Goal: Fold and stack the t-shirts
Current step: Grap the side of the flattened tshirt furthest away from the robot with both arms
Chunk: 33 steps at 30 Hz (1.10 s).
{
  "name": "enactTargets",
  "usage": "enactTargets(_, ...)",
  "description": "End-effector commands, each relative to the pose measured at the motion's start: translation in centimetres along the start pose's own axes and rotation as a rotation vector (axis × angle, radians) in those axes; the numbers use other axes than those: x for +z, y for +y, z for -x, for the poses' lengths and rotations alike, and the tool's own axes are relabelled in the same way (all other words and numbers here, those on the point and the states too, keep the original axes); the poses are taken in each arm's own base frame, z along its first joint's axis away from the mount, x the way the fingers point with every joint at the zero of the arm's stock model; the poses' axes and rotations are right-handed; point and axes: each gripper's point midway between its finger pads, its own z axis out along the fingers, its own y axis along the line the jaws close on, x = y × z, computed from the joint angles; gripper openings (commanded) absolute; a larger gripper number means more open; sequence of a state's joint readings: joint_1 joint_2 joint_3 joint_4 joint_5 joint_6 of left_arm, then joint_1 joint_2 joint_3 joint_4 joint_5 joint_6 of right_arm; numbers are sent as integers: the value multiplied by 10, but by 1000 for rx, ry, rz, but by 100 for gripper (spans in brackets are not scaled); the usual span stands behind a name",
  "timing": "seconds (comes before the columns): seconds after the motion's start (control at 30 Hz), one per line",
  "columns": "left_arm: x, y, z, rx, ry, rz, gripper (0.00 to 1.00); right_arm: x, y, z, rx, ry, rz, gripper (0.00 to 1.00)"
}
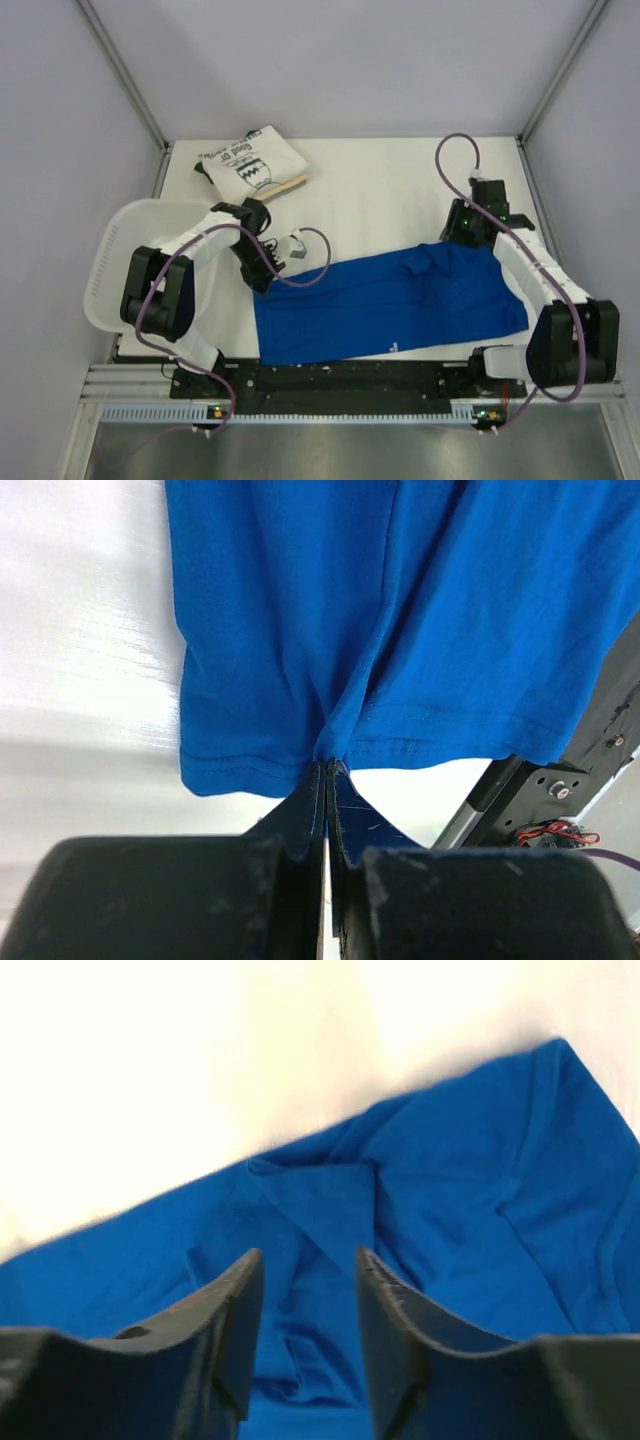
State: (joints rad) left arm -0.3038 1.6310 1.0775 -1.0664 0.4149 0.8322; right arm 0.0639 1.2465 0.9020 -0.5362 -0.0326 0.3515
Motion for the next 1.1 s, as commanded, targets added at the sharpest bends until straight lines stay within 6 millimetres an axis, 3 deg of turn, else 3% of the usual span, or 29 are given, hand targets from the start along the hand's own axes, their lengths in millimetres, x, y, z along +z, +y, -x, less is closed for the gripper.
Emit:
enactTargets(0.0,-4,5,14,8,-35,8,0,31,5,17,-47,32,-29,38)
enactTargets(0.1,-4,6,14,6,-31,10,0,51,-11,7,-41,112,-127,41)
enactTargets(0.27,-3,9,13,3,-21,17,0,75,-8,-11,-47,190,-93,41)
enactTargets(0.37,-3,11,14,-8,-13,22,0,83,-1,-12,-50,201,-48,29)
enactTargets(0.5,-9,19,19,-30,-20,61,0,88,-7,-11,-34,209,-62,1)
enactTargets(0.57,-14,23,25,-30,-34,82,0,87,-12,-8,-8,203,-68,0)
enactTargets(0.7,-22,27,30,-30,-44,113,0,73,-12,6,24,159,-40,0)
enactTargets(0.8,-31,34,33,-21,-40,155,0,48,-8,16,45,122,-22,0)
enactTargets(0.93,-45,33,36,0,-30,165,0,9,-30,8,270,82,-1,0)
enactTargets(1.07,-35,21,20,4,15,107,0,-26,-70,-4,523,-35,-14,0)
